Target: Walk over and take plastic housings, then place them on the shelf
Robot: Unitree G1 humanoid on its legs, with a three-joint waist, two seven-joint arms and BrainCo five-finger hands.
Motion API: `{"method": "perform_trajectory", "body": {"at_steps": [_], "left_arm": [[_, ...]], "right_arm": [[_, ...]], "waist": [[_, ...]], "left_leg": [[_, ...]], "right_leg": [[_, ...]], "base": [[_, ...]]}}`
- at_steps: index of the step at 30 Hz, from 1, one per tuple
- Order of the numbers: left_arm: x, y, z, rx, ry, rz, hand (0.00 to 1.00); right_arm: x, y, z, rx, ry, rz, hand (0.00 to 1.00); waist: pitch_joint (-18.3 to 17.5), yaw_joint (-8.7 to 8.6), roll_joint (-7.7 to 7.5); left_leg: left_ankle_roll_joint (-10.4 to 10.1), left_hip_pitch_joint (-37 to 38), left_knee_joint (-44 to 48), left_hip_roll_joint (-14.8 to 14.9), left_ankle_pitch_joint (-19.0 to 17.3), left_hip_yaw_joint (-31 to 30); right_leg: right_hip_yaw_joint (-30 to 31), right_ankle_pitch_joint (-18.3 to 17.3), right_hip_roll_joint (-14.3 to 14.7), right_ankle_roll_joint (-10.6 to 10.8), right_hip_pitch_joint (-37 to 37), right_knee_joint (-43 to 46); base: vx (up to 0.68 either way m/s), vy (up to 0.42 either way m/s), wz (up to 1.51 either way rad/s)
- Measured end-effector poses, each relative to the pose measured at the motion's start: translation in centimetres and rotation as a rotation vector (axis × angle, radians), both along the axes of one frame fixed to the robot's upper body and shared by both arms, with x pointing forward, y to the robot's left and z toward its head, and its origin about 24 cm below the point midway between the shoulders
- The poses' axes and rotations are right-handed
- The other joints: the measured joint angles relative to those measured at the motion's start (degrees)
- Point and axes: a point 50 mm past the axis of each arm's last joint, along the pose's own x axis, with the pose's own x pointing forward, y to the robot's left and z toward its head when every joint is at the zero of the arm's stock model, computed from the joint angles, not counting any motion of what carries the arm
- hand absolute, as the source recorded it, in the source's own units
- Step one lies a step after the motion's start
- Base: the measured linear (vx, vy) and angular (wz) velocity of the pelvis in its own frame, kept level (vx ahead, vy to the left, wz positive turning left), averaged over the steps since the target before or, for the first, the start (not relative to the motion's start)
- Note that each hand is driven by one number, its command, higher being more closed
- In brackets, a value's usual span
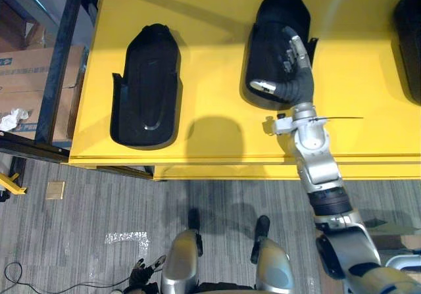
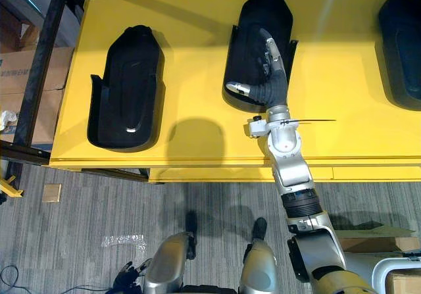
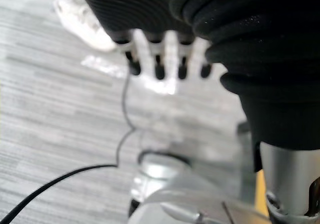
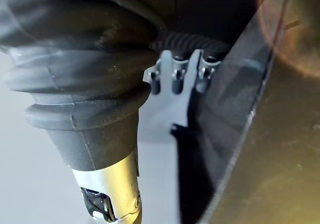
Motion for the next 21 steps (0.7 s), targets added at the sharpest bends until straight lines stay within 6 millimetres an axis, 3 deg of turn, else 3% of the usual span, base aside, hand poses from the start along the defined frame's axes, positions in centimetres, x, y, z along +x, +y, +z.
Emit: {"method": "perform_trajectory", "body": {"at_steps": [16,21], "left_arm": [[0.1,0.0,0.0,0.002,-0.001,-0.006,0.00],[0.1,0.1,0.1,0.008,-0.003,-0.010,0.00]], "right_arm": [[0.5,-0.8,-0.1,-0.136,-0.010,-0.153,0.00],[-0.1,-1.2,1.2,-0.197,-0.132,-0.152,0.00]], "waist": [[0.0,0.53,-0.06],[-0.1,0.60,-0.10]], "left_leg": [[-0.2,0.1,-1.6,0.1,1.7,-1.0],[-0.3,0.2,-1.7,0.2,1.7,-1.0]], "right_leg": [[-1.0,0.0,0.0,0.0,0.0,0.4],[-1.1,0.0,0.1,0.0,0.0,0.3]], "base": [[0.00,-0.006,0.02],[0.00,0.000,0.00]]}}
